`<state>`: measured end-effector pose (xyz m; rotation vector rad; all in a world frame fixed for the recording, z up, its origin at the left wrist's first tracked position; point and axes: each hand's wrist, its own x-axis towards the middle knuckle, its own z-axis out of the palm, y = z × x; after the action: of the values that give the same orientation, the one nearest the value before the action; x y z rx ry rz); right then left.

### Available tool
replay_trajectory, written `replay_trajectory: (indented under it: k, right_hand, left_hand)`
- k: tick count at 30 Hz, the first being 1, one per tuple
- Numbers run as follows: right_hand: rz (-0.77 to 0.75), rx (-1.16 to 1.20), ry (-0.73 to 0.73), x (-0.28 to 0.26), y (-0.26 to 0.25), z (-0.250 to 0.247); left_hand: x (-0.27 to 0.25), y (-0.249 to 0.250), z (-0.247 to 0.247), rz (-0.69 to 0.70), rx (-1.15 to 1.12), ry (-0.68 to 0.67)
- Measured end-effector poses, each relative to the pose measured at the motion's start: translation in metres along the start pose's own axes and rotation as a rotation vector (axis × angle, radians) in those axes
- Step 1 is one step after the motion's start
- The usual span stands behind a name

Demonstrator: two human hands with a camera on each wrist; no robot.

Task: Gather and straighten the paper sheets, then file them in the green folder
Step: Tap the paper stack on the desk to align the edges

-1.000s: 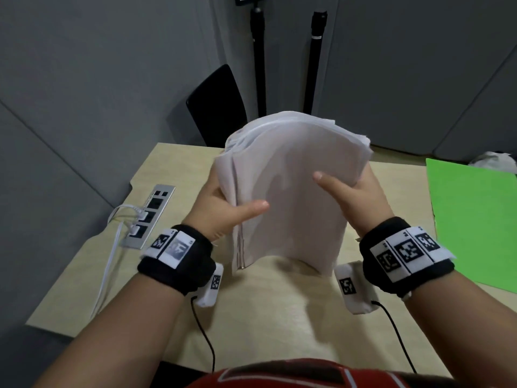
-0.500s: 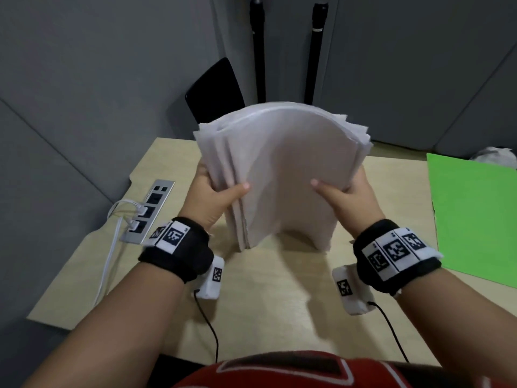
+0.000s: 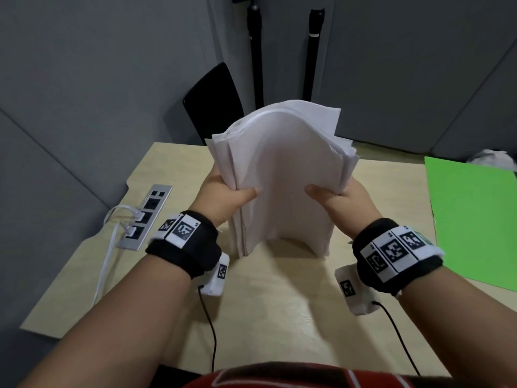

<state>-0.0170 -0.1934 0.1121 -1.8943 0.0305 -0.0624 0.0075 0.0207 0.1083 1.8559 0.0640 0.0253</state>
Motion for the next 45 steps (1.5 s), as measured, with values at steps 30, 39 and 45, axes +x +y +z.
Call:
replay_trajectory:
  k: [30, 39, 45]
  right_hand:
    - [-0.221, 0.251, 0.214, -0.009, -0.006, -0.001]
    - [-0.054, 0.111, 0.213, -0.01, 0.001, 0.001]
    - [-0.128, 0.168, 0.144, -0.005, -0.005, 0.007]
  left_hand:
    - [-0.016, 0.007, -0.002, 0.066, -0.201, 0.128]
    - [-0.023, 0.01, 0.007, 0.089, -0.058, 0.159]
    - [-0.021, 0.014, 0.009, 0.156, -0.148, -0.056]
